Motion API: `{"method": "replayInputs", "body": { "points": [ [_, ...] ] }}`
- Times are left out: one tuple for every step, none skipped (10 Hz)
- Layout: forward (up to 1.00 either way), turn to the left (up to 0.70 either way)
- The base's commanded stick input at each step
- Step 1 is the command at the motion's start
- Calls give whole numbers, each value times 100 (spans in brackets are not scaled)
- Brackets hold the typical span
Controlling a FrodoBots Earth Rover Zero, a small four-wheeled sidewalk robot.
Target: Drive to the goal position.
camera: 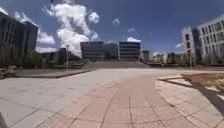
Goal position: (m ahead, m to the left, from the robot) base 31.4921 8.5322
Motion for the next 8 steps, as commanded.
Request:
{"method": "replayInputs", "body": {
  "points": [
    [70,0],
    [70,2],
    [70,3],
    [70,5],
    [70,1],
    [70,0],
    [70,0],
    [70,0]
  ]
}}
